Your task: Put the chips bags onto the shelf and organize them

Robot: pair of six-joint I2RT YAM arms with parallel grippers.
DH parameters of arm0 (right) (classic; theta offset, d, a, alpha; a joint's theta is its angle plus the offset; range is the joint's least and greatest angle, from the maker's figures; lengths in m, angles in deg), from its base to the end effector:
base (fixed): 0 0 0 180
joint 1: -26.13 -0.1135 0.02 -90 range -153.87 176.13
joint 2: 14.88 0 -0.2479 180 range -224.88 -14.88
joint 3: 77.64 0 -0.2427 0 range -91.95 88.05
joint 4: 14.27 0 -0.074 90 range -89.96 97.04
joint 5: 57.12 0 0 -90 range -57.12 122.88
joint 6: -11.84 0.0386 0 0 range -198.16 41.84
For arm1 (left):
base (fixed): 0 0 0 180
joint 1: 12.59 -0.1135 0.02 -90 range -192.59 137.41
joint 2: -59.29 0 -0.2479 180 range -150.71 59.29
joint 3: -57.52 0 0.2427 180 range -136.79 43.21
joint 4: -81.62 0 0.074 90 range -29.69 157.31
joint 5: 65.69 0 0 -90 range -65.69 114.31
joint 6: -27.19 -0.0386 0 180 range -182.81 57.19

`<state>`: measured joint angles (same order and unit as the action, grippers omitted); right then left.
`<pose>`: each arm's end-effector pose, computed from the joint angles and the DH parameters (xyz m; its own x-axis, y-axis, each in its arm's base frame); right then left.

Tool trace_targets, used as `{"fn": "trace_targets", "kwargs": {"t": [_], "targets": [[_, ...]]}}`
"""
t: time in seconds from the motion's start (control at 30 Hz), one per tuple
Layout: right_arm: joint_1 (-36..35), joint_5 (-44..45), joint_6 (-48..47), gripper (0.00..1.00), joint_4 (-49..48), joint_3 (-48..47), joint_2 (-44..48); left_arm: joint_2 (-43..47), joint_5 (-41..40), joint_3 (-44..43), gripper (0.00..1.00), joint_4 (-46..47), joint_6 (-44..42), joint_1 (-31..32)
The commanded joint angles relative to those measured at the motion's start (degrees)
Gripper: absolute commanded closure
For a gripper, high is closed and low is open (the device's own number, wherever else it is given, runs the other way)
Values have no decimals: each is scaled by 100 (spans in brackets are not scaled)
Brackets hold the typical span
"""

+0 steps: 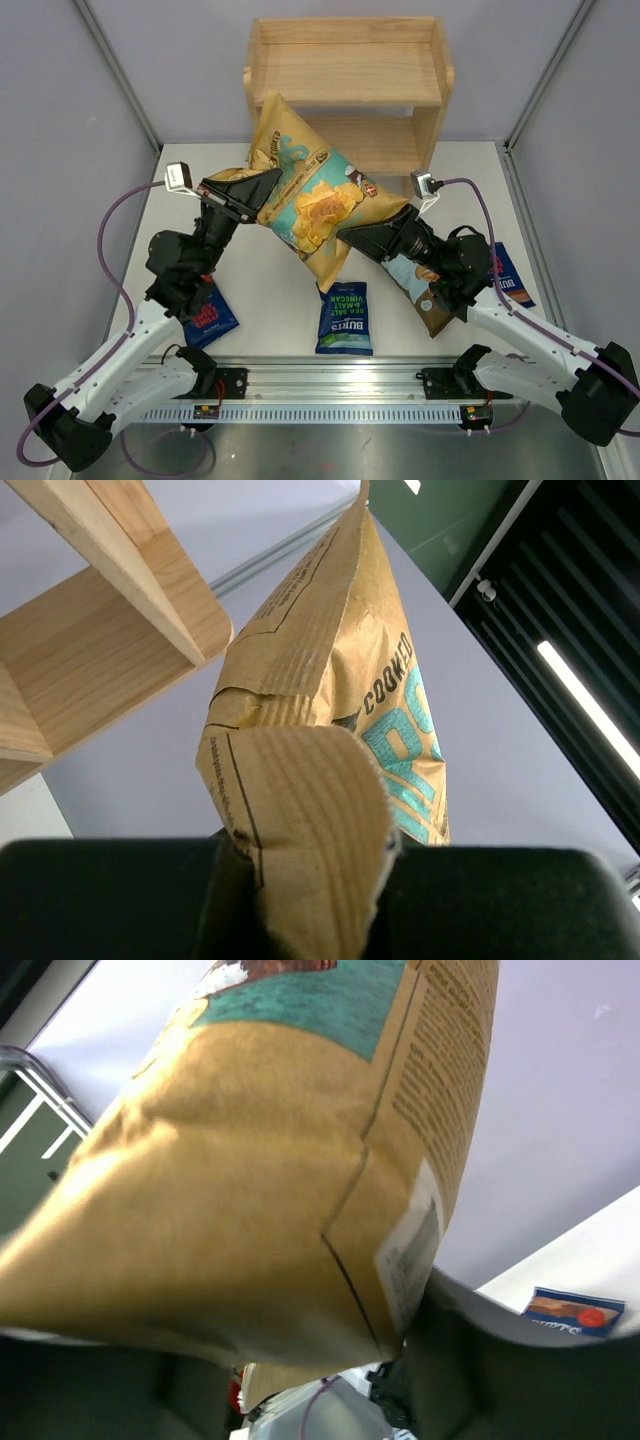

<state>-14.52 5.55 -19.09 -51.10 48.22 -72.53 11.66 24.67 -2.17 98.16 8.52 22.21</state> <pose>0.1554 0.1568 0.3676 -0.5319 0.5477 -0.6458 -0.8046 -0.0890 0.5872 0.1552 -0.1081 0.4013 -0.4191 -0.8624 -0.2839 0.5565 0.0030 -0.8308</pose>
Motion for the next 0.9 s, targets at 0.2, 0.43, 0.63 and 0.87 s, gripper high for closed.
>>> {"fn": "trace_targets", "kwargs": {"t": [0.2,0.43,0.63,0.87], "targets": [[-102,184,-255,68,-652,274,149,316,316,-278,30,-702,-1198,26],[-102,588,-238,72,-863,827,333,887,-1124,-682,1,-2870,-2289,17],[-102,992,-177,75,-968,1170,290,1458,-2733,-902,1,-4314,-2931,17],[-84,1546,-27,76,-1451,1496,-53,1784,-2946,-1139,1,-5229,-3300,17]]}}
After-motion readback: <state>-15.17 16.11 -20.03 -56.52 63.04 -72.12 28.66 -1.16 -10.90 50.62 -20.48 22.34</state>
